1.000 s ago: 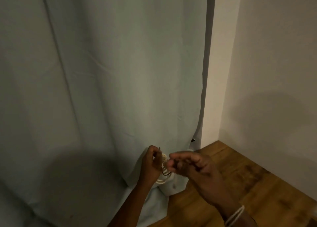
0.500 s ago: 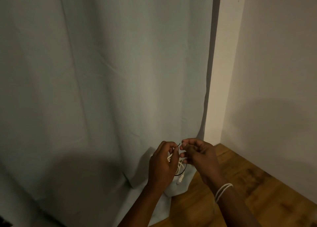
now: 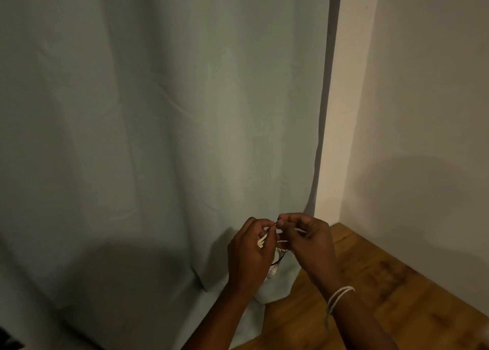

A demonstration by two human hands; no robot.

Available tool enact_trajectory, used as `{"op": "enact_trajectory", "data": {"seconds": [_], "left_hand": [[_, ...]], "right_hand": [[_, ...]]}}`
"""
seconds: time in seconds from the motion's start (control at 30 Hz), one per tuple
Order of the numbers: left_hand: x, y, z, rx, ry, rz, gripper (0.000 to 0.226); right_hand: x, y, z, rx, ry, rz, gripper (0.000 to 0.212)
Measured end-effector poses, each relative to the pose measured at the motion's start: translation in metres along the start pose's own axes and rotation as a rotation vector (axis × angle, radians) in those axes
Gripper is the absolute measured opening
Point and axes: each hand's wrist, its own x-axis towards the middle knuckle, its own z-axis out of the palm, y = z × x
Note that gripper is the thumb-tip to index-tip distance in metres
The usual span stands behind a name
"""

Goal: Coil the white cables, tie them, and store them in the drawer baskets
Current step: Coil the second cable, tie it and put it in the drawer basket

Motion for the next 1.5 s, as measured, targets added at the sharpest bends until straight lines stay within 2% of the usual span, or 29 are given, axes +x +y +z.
{"op": "enact_trajectory", "data": {"seconds": [0.2,0.53,0.73,0.8,0.97,1.13,1.3,1.43,1.5], "left_hand": [[0.001,0.009,-0.004,0.060,0.010,0.028,0.028],[0.001,0.015,-0.004,0.085,0.016,0.018,0.035],[0.003,0.013,-0.007,0.106,-0.008,0.021,0.024],[0.005,0.012,-0.008,0.108,-0.027,0.029,0.022],[0.007,0.014,-0.006,0.020,-0.069,0.049,0.029],[0.007,0.017,-0.004,-0.135,-0.141,0.009,0.035],[0.011,0.018,-0.002,-0.222,-0.154,-0.003,0.031],[0.016,0.018,-0.004,-0.240,-0.164,-0.011,0.030],[0.015,0.017,-0.007,-0.282,-0.191,-0.062,0.024]], "right_hand": [[-0.002,0.002,0.003,0.008,0.071,-0.033,0.011],[-0.002,0.003,0.000,-0.107,0.045,-0.113,0.011],[-0.001,-0.007,-0.011,-0.078,-0.095,-0.033,0.016],[0.002,-0.010,-0.018,-0.155,-0.146,-0.051,0.015],[0.009,-0.016,-0.030,-0.262,-0.204,-0.138,0.007],[0.015,-0.024,-0.042,-0.366,-0.364,-0.207,0.014],[0.014,-0.020,-0.043,-0.510,-0.393,-0.355,0.017],[0.007,-0.024,-0.039,-0.473,-0.380,-0.370,0.018],[0.004,-0.030,-0.039,-0.309,-0.358,-0.290,0.020]]}}
